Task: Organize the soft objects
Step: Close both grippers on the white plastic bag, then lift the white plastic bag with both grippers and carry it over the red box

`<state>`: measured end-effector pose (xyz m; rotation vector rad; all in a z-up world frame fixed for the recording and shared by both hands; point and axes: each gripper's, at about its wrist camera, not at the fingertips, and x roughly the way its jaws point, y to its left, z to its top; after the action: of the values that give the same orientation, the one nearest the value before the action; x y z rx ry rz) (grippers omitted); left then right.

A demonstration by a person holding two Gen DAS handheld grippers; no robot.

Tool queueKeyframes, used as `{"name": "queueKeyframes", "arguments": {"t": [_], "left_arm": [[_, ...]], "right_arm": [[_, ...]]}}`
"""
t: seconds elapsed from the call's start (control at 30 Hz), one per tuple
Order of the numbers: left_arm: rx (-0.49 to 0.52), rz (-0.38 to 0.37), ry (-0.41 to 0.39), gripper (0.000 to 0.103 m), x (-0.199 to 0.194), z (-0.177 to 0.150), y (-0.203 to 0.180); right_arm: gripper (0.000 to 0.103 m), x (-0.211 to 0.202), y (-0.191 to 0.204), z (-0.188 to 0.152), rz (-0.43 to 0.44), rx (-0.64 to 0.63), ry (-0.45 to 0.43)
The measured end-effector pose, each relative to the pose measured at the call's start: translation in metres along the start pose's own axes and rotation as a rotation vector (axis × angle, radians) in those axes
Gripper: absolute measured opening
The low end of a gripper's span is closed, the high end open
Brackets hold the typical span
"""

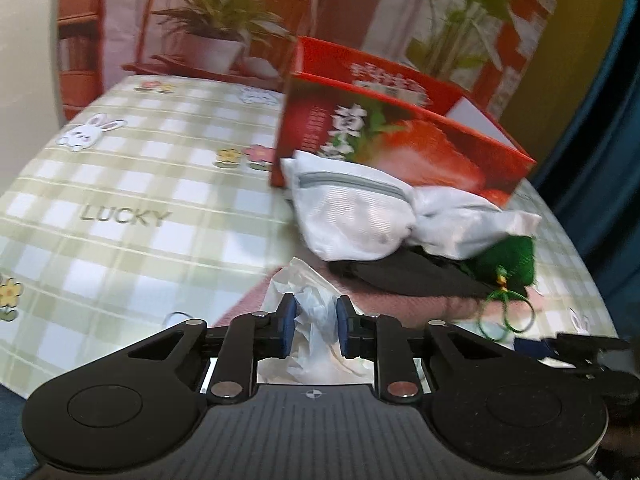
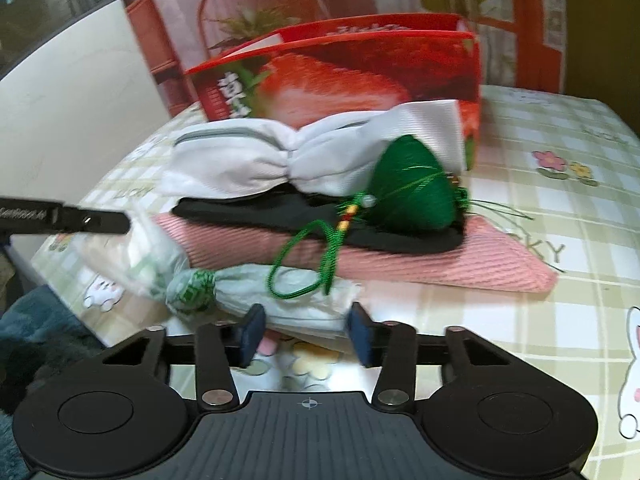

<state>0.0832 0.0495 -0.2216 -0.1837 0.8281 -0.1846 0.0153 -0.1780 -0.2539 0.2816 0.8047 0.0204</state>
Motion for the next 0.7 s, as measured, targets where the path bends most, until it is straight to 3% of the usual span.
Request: {"name": "queueKeyframes", "arguments": {"t": [0.17, 0.43, 0.7], "left_arm": [[-0.055, 0.023, -0.017, 0.022, -0.001, 0.004, 0.013], [-0.122, 0.034, -0.037, 0.021, -0.003, 0.006, 0.026], [-0.087, 0.007, -0.195, 0.02, -0.03, 0.028, 0.022]], "right_arm": [[0.014, -0.002, 0.009, 0.003, 0.057, -0.037, -0.004], [0.008, -0.016, 0.021, 0.014, 0.118, -0.107, -0.091], [0.007, -0.046, 0.034, 0.045, 0.132, -0.198, -0.242]]}}
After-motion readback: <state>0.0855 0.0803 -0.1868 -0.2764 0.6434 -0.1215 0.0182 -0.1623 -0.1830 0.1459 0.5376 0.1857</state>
